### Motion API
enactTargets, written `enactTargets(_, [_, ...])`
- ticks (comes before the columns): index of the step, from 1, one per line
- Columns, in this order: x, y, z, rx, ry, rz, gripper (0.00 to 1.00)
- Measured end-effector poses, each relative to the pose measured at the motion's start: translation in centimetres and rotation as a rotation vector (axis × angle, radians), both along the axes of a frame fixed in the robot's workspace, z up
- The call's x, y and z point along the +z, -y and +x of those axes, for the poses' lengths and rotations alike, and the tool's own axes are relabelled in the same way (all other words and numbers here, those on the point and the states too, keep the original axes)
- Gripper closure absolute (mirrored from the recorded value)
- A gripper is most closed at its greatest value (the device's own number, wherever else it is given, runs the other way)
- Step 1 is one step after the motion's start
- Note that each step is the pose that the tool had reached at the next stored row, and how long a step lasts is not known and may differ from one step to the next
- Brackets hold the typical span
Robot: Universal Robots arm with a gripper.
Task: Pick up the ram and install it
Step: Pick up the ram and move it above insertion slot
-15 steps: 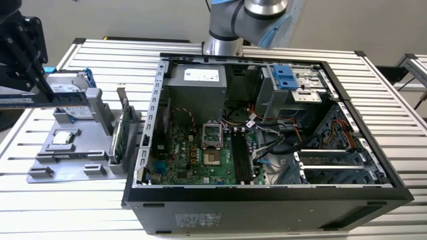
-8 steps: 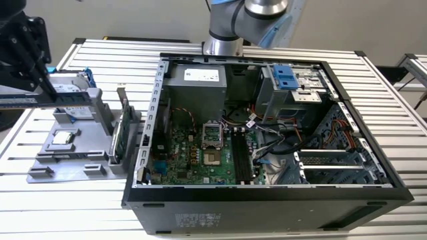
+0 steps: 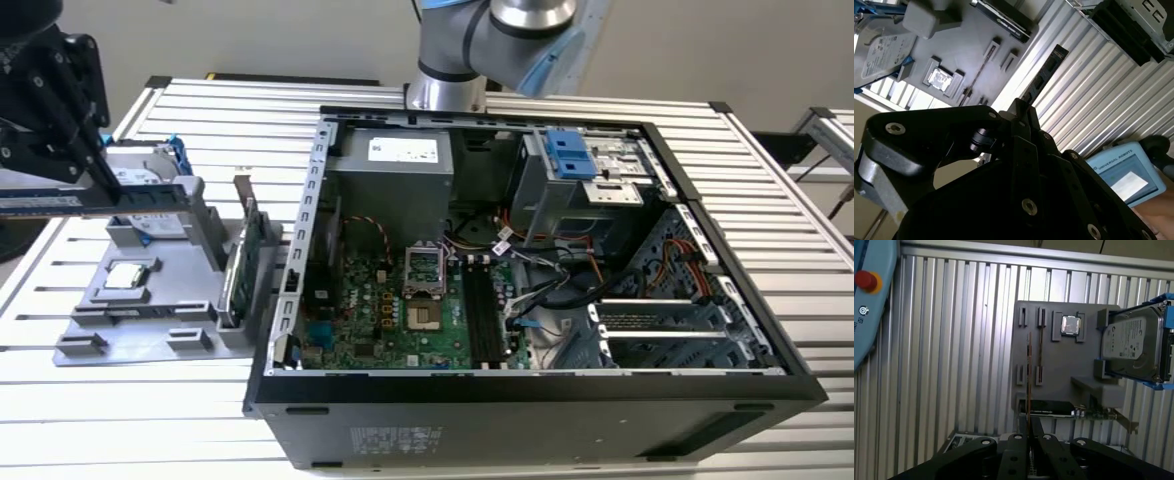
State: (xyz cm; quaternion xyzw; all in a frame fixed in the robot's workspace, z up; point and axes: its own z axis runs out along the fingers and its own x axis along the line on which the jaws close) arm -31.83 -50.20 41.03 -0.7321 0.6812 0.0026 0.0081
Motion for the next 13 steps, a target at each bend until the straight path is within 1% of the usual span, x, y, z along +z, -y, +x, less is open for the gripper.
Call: enactTargets(13, [0.0,0.0,0.77,0.0,-0.0001,0.0,1.0])
